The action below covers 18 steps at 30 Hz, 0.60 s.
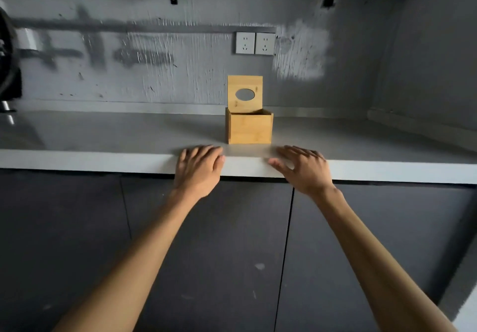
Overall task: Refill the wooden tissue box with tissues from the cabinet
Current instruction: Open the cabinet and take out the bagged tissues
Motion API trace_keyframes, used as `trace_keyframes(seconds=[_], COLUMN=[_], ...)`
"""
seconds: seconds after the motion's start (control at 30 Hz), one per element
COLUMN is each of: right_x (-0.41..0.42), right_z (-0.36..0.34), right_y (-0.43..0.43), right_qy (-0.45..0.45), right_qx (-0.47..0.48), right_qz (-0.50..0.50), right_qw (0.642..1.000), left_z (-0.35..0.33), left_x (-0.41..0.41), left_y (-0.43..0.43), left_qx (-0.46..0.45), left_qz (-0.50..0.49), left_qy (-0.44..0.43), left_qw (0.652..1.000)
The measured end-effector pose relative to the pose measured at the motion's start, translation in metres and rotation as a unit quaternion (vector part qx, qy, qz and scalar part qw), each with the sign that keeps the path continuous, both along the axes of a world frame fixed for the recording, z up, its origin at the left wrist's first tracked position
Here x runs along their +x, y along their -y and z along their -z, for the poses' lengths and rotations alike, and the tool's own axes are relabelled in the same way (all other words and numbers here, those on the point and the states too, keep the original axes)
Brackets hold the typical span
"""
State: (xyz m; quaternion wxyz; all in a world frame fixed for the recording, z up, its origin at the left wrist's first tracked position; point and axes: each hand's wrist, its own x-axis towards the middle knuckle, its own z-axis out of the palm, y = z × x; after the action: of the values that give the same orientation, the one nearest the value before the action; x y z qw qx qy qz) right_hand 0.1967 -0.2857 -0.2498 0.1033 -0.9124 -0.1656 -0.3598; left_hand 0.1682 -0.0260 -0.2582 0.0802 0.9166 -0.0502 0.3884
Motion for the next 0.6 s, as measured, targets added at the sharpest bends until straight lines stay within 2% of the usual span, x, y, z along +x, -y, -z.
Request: trace_keyframes(seconds=[0.1, 0.2, 0.27, 0.37, 0.47, 0.6], right_x=[-0.005, -0.012, -0.011, -0.006, -0.003, 0.002], right_z=[0.001, 0.002, 0.002, 0.001, 0.001, -0.003], right_y=[-0.002, -0.004, -0.003, -0.004, -0.002, 0.000], right_qy=[-0.011, -0.026, -0.009, 0.005, -0.017, -0.059], right_qx=[-0.004, 0.006, 0.011, 0.020, 0.019, 0.031], right_qz=[0.011, 0.008, 0.009, 0.015, 0.009, -0.001], right_qw=[1.000, 1.000, 1.000, 1.000, 1.000, 0.998], left_z=[-0.004, 0.008, 0.035, 0.074, 0.082, 0.081], left_x=[-0.012, -0.048, -0.068, -0.051, -0.019, -0.003], left_y=[0.007, 0.028, 0.054, 0.088, 0.114, 0.139], left_qx=[-0.030, -0.155, -0.183, -0.135, -0.105, -0.143], left_qz=[-0.004, -0.060, -0.043, 0.019, -0.022, -0.052], left_qy=[-0.004, 0.053, 0.080, 0.004, -0.061, -0.118], left_qw=[1.000, 0.985, 0.979, 0.991, 0.992, 0.981])
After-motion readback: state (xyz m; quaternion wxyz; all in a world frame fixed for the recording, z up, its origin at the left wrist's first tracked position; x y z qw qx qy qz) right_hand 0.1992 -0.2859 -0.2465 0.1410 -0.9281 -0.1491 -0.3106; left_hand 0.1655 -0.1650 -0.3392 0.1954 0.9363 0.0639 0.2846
